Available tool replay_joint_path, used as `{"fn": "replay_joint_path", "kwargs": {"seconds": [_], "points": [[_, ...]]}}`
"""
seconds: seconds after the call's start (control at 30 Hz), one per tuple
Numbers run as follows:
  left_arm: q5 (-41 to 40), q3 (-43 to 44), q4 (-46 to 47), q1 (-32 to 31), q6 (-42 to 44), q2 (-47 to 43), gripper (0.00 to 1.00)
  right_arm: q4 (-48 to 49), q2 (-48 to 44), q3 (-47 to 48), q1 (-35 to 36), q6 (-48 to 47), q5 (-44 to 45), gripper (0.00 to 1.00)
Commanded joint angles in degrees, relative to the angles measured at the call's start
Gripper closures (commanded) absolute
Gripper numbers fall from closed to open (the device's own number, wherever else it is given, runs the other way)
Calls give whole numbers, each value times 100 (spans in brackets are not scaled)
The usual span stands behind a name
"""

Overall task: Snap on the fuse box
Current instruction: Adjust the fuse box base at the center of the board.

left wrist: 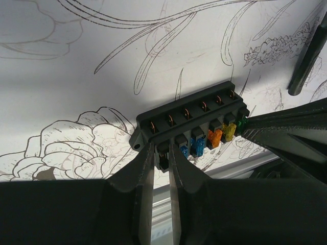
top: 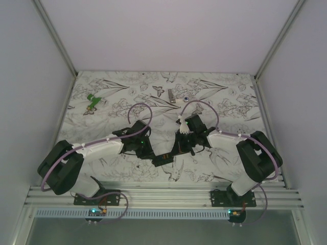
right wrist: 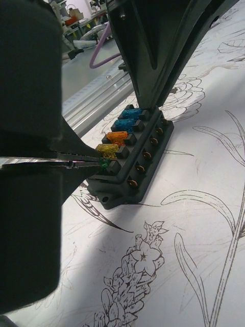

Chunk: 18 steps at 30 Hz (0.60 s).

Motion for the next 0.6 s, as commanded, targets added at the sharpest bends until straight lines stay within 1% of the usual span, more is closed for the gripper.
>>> {"fn": "replay_joint_path", "kwargs": {"seconds": [0.0,0.13,0.57], "points": [[-420,-338,-666,95,112,139,86,-1632,729,-524,-20,-626,2186,100],[-442,-383,-687,136,116,67,86,-1798,812,-408,19,-543,2300,100],[-480,-575,-745,338,173,-102,86,-2244,1481,85,568,-278,3026,100]]}}
